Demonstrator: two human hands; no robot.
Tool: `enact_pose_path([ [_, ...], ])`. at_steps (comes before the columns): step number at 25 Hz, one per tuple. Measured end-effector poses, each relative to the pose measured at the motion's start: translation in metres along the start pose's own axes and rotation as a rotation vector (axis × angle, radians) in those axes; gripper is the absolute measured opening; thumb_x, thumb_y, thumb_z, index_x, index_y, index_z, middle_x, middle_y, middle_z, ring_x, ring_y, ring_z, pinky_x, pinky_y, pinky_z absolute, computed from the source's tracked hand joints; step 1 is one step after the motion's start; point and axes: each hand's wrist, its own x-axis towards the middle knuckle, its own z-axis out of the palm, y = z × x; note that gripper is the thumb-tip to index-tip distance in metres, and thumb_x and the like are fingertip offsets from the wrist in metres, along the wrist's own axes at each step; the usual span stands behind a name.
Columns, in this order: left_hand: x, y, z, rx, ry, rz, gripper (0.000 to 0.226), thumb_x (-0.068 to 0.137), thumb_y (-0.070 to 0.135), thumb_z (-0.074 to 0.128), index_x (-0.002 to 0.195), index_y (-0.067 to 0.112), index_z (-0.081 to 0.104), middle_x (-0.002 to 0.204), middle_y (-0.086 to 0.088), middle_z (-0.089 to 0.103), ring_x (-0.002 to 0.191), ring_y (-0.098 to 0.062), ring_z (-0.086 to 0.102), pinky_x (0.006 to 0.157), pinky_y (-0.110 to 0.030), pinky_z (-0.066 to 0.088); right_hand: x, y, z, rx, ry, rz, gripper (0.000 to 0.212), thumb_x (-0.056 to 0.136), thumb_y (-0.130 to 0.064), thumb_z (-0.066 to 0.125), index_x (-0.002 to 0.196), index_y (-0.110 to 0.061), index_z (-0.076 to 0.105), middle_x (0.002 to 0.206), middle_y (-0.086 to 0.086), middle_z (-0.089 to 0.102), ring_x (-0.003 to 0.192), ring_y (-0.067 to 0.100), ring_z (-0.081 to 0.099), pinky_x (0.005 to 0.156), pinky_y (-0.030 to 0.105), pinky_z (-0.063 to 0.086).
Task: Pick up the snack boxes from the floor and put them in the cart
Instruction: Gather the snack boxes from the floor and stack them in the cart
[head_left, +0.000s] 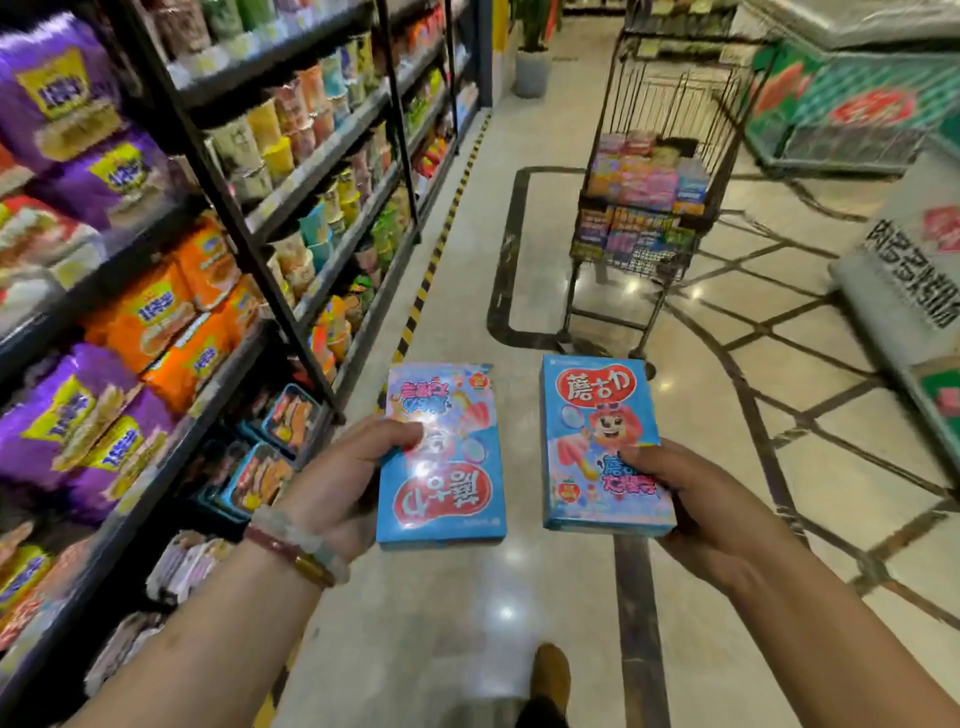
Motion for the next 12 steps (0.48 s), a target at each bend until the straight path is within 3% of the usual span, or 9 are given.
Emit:
enact_pose_path([
  [2,0.037,0.019,0.030,0.007,-0.004,0.009,0.013,0.091,0.008,0.050,0.099,0.005,0.060,0.077,-0.018,0.072,0.056,-0.029,0.069,0.044,-0.039,0.055,0.029,-0.034,-0.010,-0.008,0.026,-0.015,0.023,0.077,-0.009,0.061,0.100,-0.005,0.061,0.093,0.015,0.074,0.070,0.024,0.072,0.062,0.032,0.059],
  [5,0.086,0.044,0.077,0.016,-0.034,-0.017,0.014,0.091,0.009,0.050,0.100,0.005,0.061,0.076,-0.018,0.072,0.056,-0.029,0.069,0.043,-0.040,0.055,0.067,-0.082,-0.027,0.014,0.034,-0.021,0.016,0.081,-0.006,0.058,0.097,-0.004,0.061,0.087,0.015,0.074,0.066,0.023,0.072,0.057,0.031,0.059],
  [7,0.117,0.059,0.103,0.031,-0.043,-0.043,0.017,0.089,0.011,0.053,0.103,0.004,0.059,0.076,-0.019,0.072,0.055,-0.030,0.069,0.042,-0.039,0.054,0.088,-0.112,-0.034,0.023,0.037,-0.031,0.019,0.076,-0.006,0.059,0.095,-0.004,0.060,0.084,0.016,0.074,0.064,0.023,0.071,0.055,0.032,0.059],
  [12,0.184,0.101,0.159,0.069,-0.087,-0.089,0.035,0.071,0.011,0.064,0.105,0.005,0.060,0.081,-0.021,0.072,0.057,-0.032,0.069,0.044,-0.043,0.055,0.144,-0.170,-0.048,0.062,0.106,-0.060,0.006,0.088,-0.004,0.056,0.090,-0.006,0.061,0.082,0.013,0.074,0.064,0.023,0.072,0.057,0.033,0.058],
])
